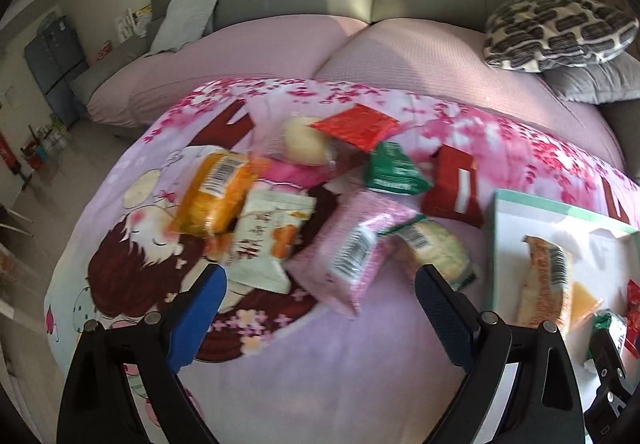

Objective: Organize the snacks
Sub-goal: 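Withdraw both open tools from the tray toward the snack pile, then grasp the yellow barcode bag with the left tool while the right tool grasps the round cookie packet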

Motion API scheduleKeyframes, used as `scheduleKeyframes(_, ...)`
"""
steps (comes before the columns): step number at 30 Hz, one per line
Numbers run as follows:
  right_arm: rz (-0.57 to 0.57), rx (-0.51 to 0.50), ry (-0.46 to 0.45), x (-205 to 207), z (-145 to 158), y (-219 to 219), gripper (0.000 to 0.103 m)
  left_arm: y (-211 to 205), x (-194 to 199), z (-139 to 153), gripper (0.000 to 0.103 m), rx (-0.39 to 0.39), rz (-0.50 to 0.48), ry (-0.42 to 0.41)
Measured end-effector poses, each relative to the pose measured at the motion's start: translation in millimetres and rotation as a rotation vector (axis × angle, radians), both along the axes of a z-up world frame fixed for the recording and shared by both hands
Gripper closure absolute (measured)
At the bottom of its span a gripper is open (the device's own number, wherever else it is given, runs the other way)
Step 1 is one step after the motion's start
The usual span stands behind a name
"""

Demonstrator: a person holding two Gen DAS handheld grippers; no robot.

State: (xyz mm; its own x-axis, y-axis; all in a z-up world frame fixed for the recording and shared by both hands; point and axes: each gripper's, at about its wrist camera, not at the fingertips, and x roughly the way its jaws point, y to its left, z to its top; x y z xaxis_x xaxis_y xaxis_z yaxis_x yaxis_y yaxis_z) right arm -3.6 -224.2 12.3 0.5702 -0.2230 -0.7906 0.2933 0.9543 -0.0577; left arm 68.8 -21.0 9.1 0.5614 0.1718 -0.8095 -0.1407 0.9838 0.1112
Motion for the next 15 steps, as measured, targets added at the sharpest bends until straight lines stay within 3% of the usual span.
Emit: scheduleKeyframes(15, 0.214, 0.021, -0.002, 30, -16, 110, 0.000, 94, 2, 2, 0.008, -0.015, 0.142, -0.027)
